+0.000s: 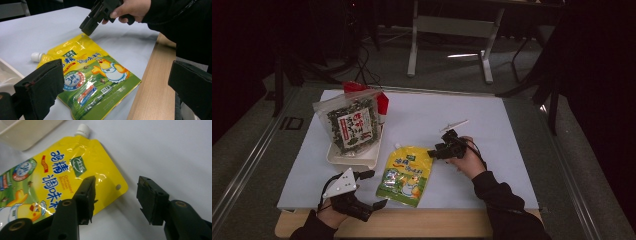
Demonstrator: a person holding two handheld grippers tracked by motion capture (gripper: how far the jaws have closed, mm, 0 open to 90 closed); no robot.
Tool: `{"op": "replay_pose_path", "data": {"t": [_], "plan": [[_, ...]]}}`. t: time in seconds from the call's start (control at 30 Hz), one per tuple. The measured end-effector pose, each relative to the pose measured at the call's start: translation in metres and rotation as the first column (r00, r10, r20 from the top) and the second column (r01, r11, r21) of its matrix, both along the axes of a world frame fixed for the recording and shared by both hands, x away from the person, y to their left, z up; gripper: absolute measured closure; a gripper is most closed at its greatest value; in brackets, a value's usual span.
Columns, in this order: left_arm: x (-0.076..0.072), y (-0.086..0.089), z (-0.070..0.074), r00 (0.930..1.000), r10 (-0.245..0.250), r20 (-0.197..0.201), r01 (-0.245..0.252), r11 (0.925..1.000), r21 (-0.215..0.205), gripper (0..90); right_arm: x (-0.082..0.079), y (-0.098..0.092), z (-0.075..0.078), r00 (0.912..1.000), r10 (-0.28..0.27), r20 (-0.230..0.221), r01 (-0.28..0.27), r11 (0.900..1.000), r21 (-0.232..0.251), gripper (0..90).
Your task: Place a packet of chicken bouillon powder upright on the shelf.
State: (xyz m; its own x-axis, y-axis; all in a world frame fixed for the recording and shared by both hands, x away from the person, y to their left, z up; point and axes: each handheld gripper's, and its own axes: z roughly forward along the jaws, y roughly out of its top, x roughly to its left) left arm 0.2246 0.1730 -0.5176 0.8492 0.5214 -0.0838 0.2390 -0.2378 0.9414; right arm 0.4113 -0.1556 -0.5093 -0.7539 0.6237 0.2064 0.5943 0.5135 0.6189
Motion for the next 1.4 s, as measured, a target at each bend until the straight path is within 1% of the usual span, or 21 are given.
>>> {"op": "replay_pose_path", "data": {"t": [0.07,0.27,0.4,0.47,0.5,0.57,0.7,0.73,0.77,0.83,0.87,0.9,0.93,1.03,1.07,1.13,1.2,1.27,1.3,1.37,1.4], "plan": [[0.0,0.0,0.0,1.0,-0.001,-0.001,0.001,1.0,0.002,1.4,0.001,0.0,-0.002,1.0,-0.001,-0.004,0.001,1.0,0.001,47.6],[0.001,0.0,-0.002,1.0,-0.002,-0.007,0.002,1.0,0.005,1.5,0.008,0.004,-0.011,0.9983,0.025,-0.053,-0.026,1.0,-0.016,46.1],[0.001,0.001,-0.002,1.0,-0.002,-0.008,0.002,1.0,0.009,1.5,0.009,0.006,-0.014,0.9933,0.051,-0.103,-0.051,0.999,0.002,51.1],[0.001,0.001,-0.002,1.0,-0.002,-0.009,0.003,1.0,0.008,1.4,0.008,0.008,-0.015,0.9924,0.063,-0.106,-0.064,0.998,-0.003,53.2],[0.001,0.0,-0.002,0.9999,-0.002,-0.011,0.002,1.0,0.008,1.4,0.008,0.009,-0.015,0.9919,0.069,-0.107,-0.07,0.998,0.0,56.0],[0.002,0.0,-0.003,0.9999,-0.003,-0.012,0.004,0.9999,0.01,1.5,0.009,0.01,-0.015,0.9888,0.071,-0.131,-0.069,0.997,0.022,60.7],[0.002,-0.001,-0.004,0.9999,-0.005,-0.011,0.006,0.9998,0.019,1.5,0.01,0.016,-0.018,0.9838,0.096,-0.151,-0.093,0.995,0.028,66.1],[0.002,-0.001,-0.004,0.9999,-0.005,-0.011,0.005,0.9998,0.018,1.5,0.01,0.018,-0.019,0.9826,0.098,-0.158,-0.094,0.995,0.028,71.3],[0.002,-0.001,-0.004,0.9999,-0.005,-0.014,0.005,0.9998,0.018,1.4,0.01,0.019,-0.02,0.9822,0.094,-0.162,-0.092,0.996,0.023,72.5],[0.002,-0.001,-0.004,0.9999,-0.005,-0.013,0.005,0.9998,0.018,1.5,0.011,0.021,-0.019,0.9789,0.092,-0.182,-0.086,0.995,0.04,83.0],[0.002,-0.001,-0.004,0.9999,-0.005,-0.013,0.005,0.9998,0.018,1.4,0.011,0.021,-0.019,0.9789,0.092,-0.182,-0.086,0.995,0.04,83.0],[0.002,-0.001,-0.004,1.0,-0.001,-0.009,0.001,0.9997,0.023,1.4,0.01,0.022,-0.018,0.9777,0.096,-0.187,-0.09,0.995,0.04,88.9],[0.002,0.0,-0.004,0.9999,0.002,-0.01,-0.001,0.9998,0.019,1.5,0.007,0.025,-0.014,0.9818,0.104,-0.159,-0.102,0.995,0.023,89.6],[0.003,0.0,-0.003,0.9998,0.021,-0.002,-0.021,0.9995,0.024,1.5,0.0,0.029,-0.005,0.9883,0.105,-0.11,-0.107,0.994,-0.01,89.9],[0.004,0.0,-0.003,0.9996,0.026,-0.004,-0.026,0.9994,0.021,1.5,-0.002,0.029,-0.002,0.9895,0.108,-0.096,-0.11,0.994,-0.01,89.9],[0.005,0.001,-0.002,0.9991,0.038,-0.02,-0.037,0.9991,0.02,3.9,-0.005,0.026,0.005,0.9905,0.113,-0.079,-0.112,0.994,0.012,90.0],[0.007,0.002,-0.001,0.9963,0.046,-0.072,-0.045,0.9989,0.011,5.8,-0.01,0.023,0.015,0.9912,0.124,-0.047,-0.122,0.992,0.039,90.0],[0.008,0.002,0.0,0.9952,0.053,-0.082,-0.052,0.9986,0.008,6.8,-0.013,0.022,0.019,0.9908,0.131,-0.034,-0.129,0.99,0.047,90.0],[0.009,0.001,0.002,0.9925,0.066,-0.103,-0.064,0.9978,0.019,6.8,-0.016,0.021,0.023,0.99,0.14,-0.021,-0.138,0.989,0.048,90.0],[0.011,0.0,0.005,0.9901,0.094,-0.104,-0.09,0.9951,0.041,7.5,-0.023,0.021,0.033,0.9874,0.157,0.013,-0.158,0.986,0.05,90.0],[0.013,0.0,0.007,0.9896,0.095,-0.108,-0.091,0.9949,0.043,7.5,-0.026,0.021,0.037,0.9863,0.163,0.023,-0.164,0.985,0.052,90.0]]}}
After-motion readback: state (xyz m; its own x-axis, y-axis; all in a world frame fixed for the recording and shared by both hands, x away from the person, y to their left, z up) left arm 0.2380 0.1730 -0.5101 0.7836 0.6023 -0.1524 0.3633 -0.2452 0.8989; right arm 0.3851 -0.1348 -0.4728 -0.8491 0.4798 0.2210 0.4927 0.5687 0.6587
